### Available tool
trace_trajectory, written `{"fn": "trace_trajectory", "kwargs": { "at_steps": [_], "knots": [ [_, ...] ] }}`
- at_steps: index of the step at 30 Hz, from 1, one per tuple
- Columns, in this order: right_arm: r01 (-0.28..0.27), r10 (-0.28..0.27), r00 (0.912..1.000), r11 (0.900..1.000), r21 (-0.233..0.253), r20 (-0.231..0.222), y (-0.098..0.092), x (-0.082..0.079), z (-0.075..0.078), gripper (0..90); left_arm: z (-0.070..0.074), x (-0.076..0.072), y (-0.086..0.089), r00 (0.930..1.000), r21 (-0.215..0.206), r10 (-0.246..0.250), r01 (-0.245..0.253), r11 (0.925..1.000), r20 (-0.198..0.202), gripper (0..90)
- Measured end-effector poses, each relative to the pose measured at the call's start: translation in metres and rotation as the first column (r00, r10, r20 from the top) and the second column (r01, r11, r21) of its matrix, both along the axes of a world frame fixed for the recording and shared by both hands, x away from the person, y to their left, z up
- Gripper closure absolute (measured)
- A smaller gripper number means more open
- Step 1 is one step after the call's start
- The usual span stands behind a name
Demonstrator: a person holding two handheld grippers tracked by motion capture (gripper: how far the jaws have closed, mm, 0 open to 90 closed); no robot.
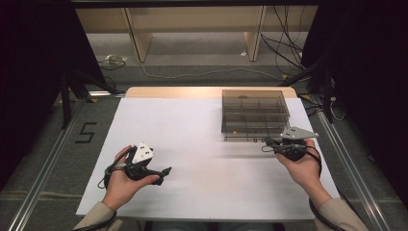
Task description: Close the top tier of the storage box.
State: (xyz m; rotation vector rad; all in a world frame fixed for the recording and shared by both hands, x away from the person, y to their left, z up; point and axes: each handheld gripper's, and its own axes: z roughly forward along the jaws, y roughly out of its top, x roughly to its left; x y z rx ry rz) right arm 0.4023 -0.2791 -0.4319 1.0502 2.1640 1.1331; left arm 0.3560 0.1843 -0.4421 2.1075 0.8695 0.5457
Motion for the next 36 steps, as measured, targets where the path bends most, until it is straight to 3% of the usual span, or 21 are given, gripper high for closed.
{"fn": "trace_trajectory", "kwargs": {
  "at_steps": [17,36],
  "knots": [
    [0.007,-0.007,0.9997,0.999,-0.041,-0.021,0.0001,0.0061,-0.0093,90.0,-0.0001,0.0004,-0.0010,1.0000,0.002,-0.002,0.002,1.0000,-0.002,7.3],
    [0.007,-0.008,0.9998,0.999,-0.041,-0.016,0.0034,0.0094,-0.0096,90.0,-0.0005,0.0006,-0.0026,1.0000,0.001,-0.003,0.003,1.0000,-0.005,7.4]
  ]
}}
